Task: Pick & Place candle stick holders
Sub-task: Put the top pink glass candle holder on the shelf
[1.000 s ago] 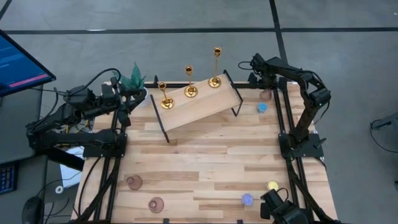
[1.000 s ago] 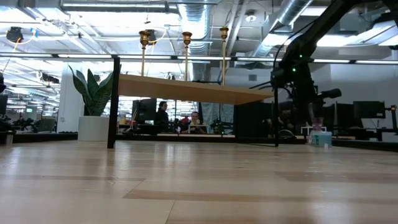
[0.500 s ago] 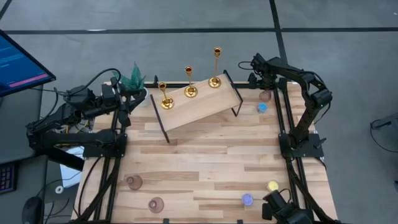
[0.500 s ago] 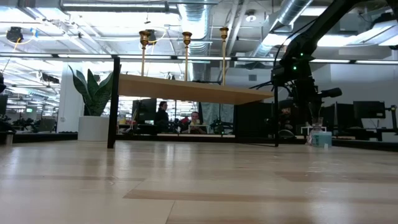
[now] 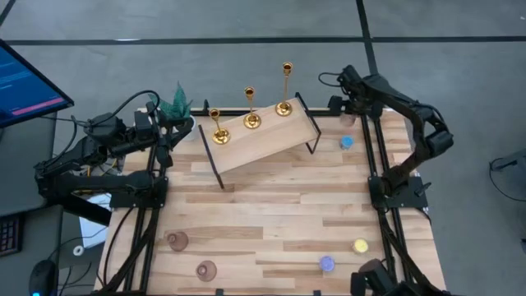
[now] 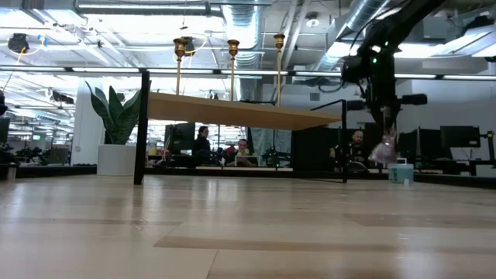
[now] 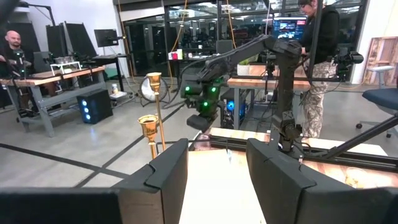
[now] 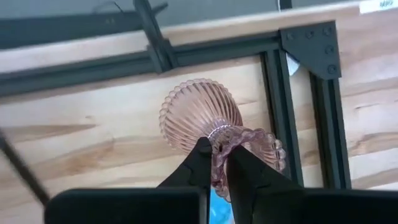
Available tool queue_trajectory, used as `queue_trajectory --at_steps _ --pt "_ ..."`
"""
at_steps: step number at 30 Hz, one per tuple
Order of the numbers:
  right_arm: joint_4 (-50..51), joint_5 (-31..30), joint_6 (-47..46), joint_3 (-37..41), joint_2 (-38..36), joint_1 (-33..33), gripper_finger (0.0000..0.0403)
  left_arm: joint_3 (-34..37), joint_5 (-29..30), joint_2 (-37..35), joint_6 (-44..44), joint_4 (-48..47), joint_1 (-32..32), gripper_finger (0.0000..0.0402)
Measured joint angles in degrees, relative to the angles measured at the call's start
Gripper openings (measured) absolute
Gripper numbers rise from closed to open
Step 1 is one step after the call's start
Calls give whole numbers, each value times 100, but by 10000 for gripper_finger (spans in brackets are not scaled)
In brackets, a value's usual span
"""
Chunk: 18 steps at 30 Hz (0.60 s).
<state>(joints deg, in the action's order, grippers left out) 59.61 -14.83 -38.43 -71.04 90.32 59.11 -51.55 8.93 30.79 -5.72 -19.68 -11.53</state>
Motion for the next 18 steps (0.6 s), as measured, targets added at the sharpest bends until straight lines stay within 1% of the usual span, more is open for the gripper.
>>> queue_trajectory --at_steps 4,10,14,18 --pt "44 -42 -5 -5 -383 -54 16 1 1 0 0 0 -1 163" --pt "84 -310 -48 -102 -968 -218 15 2 2 0 0 0 -2 163" --pt "378 -598 -19 -581 -1175 -434 15 2 2 0 2 0 -2 163" --pt "705 -786 180 -1330 -1180 -775 15 2 2 0 20 1 0 163"
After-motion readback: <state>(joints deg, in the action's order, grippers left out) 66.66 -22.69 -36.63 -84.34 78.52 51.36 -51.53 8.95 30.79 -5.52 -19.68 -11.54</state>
